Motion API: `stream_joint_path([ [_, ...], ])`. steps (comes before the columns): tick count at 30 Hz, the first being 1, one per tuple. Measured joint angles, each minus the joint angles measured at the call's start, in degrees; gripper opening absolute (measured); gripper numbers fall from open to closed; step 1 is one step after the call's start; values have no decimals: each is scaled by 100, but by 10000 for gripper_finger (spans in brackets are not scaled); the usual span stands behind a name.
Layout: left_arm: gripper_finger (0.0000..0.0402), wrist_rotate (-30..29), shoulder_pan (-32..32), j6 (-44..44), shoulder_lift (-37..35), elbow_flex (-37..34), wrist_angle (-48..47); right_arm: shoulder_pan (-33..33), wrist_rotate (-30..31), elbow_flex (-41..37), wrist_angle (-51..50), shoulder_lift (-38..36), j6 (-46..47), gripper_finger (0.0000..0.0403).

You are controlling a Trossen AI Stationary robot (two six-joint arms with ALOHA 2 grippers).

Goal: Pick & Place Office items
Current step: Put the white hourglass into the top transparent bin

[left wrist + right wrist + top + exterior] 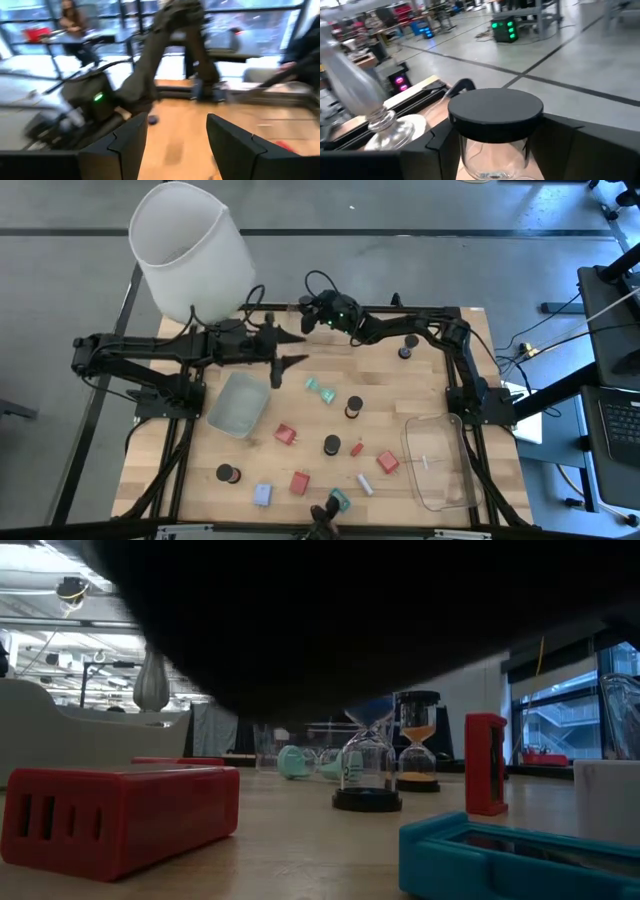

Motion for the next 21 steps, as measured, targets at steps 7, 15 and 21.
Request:
stream_joint_path([
  [7, 198, 584, -438, 116, 0, 1, 101, 95, 328, 0, -144, 0, -577, 173],
  [15, 198, 581, -847, 265, 2, 0, 51, -182, -742, 0, -243, 0, -249, 194],
  [21, 198, 328, -950, 343, 4, 0, -221, -423, -1678, 0, -324, -8, 16, 172],
])
